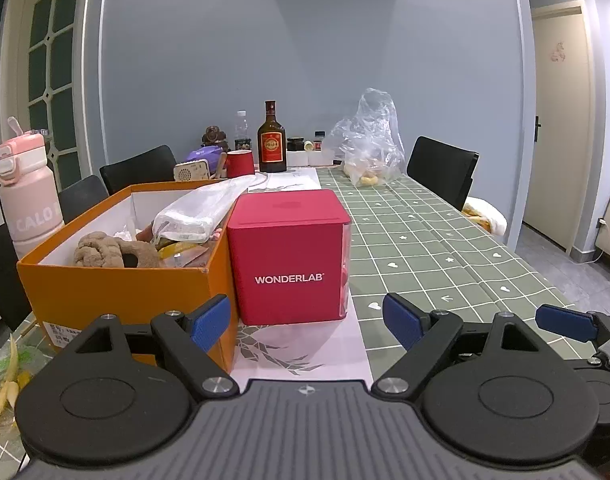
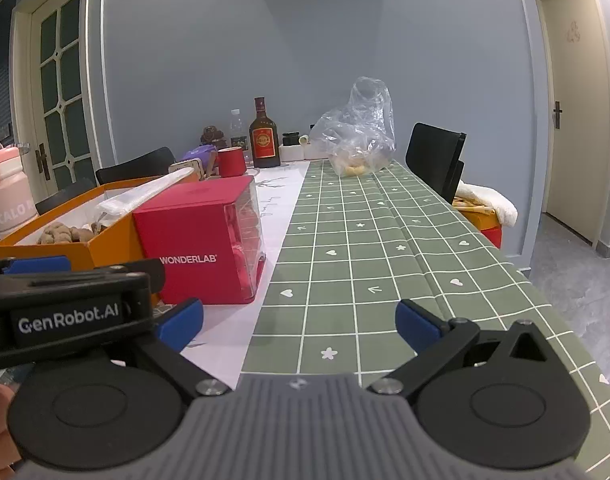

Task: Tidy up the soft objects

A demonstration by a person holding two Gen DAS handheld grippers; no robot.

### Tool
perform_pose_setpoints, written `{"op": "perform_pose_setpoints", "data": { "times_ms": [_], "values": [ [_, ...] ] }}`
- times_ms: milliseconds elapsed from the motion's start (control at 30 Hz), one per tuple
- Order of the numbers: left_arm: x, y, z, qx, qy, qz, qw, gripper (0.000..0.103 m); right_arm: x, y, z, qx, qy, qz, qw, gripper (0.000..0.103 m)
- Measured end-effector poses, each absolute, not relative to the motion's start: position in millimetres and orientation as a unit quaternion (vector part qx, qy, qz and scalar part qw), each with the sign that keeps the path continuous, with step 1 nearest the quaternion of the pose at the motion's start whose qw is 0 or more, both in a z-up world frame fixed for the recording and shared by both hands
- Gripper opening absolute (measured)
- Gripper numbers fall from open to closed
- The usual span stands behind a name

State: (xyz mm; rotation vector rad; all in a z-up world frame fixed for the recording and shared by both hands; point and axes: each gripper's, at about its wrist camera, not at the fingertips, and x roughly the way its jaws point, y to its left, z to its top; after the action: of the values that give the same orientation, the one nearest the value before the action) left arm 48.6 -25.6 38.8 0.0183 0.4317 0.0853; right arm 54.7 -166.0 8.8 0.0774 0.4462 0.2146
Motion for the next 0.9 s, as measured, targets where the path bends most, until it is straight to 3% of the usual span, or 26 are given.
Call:
{"op": "perform_pose_setpoints", "data": {
  "times_ms": [900],
  "values": [
    [47.3, -29.6, 39.5, 0.012, 0.212, 0.052, 0.976, 0.1, 51.3, -167.9, 9.8, 0.031, 0.214, 0.097, 0.972, 0.1]
  ]
}}
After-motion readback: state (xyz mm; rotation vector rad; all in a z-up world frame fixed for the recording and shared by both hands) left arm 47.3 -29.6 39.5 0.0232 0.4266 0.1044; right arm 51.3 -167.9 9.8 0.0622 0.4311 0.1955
